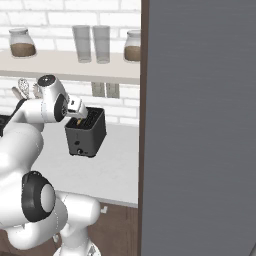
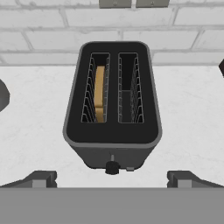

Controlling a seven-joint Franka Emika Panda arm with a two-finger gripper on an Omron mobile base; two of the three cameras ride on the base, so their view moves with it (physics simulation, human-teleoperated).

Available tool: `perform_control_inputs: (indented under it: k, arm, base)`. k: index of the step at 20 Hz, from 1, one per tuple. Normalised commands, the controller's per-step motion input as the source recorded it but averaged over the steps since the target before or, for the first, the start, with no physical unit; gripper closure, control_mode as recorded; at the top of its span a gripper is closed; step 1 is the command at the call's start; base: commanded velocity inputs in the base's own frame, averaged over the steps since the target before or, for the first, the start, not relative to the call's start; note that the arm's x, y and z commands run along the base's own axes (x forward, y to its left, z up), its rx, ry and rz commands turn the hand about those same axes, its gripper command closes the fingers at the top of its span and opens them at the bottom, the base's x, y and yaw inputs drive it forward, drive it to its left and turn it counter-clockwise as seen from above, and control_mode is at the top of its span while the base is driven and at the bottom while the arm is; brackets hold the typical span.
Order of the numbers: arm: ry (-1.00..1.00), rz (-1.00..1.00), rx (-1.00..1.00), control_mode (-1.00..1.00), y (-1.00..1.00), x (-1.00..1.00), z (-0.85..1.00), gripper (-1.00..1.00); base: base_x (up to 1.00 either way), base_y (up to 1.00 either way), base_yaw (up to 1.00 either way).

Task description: Start the toaster. Once the lever pops up, take the bread to the plate on the dining counter.

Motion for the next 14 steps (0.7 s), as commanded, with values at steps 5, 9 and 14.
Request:
perform_control_inputs:
  k: [5,9,14]
  arm:
    - [0.00,0.00,0.00,-1.00,0.00,0.00,0.00,-1.00]
    - [0.00,0.00,0.00,-1.00,0.00,0.00,0.00,-1.00]
    - [0.00,0.00,0.00,-1.00,0.00,0.00,0.00,-1.00]
  base:
    - [0.00,0.00,0.00]
    - [0.00,0.00,0.00]
    - [0.00,0.00,0.00]
